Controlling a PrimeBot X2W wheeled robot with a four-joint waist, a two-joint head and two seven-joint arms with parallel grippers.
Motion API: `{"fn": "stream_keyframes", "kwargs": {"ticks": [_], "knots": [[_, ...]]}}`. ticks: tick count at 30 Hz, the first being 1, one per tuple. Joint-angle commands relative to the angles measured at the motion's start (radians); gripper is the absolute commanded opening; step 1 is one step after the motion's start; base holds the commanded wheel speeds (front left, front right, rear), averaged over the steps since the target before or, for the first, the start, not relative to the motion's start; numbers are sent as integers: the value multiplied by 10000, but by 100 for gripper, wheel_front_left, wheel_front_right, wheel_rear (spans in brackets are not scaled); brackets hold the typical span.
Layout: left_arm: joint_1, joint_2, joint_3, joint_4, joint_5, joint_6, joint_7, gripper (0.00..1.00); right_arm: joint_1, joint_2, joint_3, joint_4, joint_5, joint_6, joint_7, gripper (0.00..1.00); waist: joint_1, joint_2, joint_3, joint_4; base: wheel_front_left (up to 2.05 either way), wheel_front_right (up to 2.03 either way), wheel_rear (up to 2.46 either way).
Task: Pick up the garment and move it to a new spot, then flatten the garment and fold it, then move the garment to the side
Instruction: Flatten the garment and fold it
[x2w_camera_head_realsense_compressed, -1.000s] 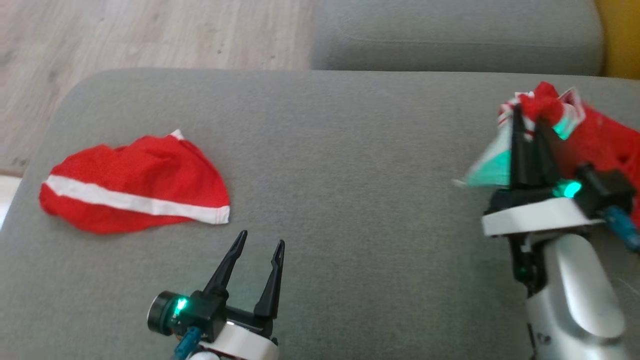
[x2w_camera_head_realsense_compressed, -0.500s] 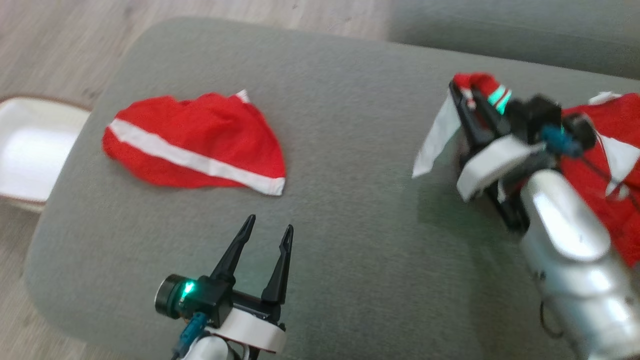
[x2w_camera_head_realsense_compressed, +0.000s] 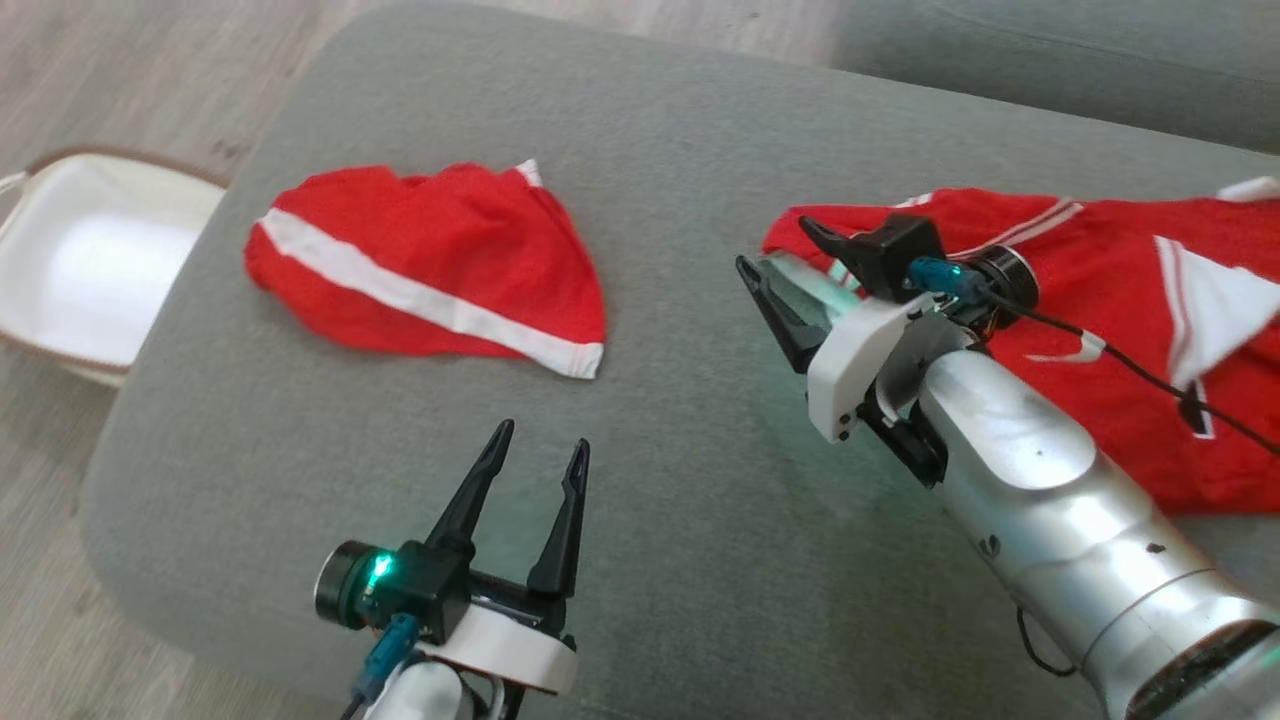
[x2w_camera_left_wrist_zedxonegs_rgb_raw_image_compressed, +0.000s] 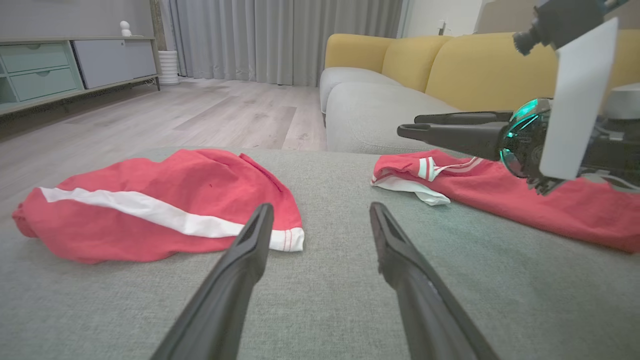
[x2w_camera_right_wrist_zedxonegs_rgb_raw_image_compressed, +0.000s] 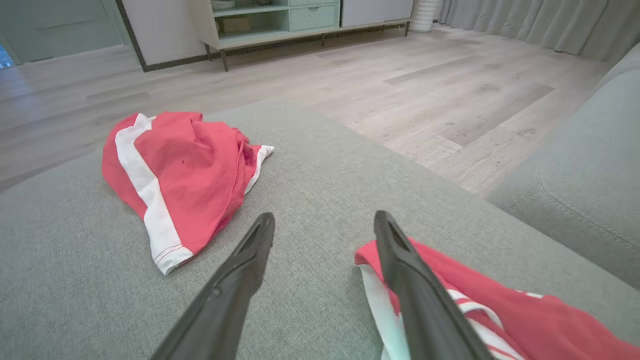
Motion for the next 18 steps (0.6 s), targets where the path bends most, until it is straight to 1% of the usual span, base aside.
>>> {"fn": "stream_keyframes", "kwargs": {"ticks": [1, 5, 9, 12, 14, 18], "knots": [[-305, -11, 357, -288, 36, 47, -53, 100, -61, 167, 104, -224, 187, 75, -256, 100, 0, 0, -153, -265, 0, 0, 0], [-206, -11, 622, -340, 180, 36, -53, 100, -62, 102, 135, -356, 660, 75, -974, 100, 0, 0, -419, -962, 0, 0, 0], [-82, -11, 958, -510, 287, 46, -53, 100, 165, -122, -477, -740, 810, 75, -1411, 100, 0, 0, -678, -1776, 0, 0, 0], [16, -11, 1194, -673, 288, 35, -53, 100, 667, -377, -1409, -1206, 563, 75, -1509, 100, 0, 0, -823, -2365, 0, 0, 0], [55, -11, 1327, -772, 327, 22, -53, 100, 1204, -489, -2348, -1913, 156, 75, -1518, 100, 0, 0, -885, -2737, 0, 0, 0], [107, -11, 1489, -934, 332, -7, -53, 100, 2891, -334, -4214, -3295, -813, 75, -1522, 100, 0, 0, -1013, -3283, 0, 0, 0]]}}
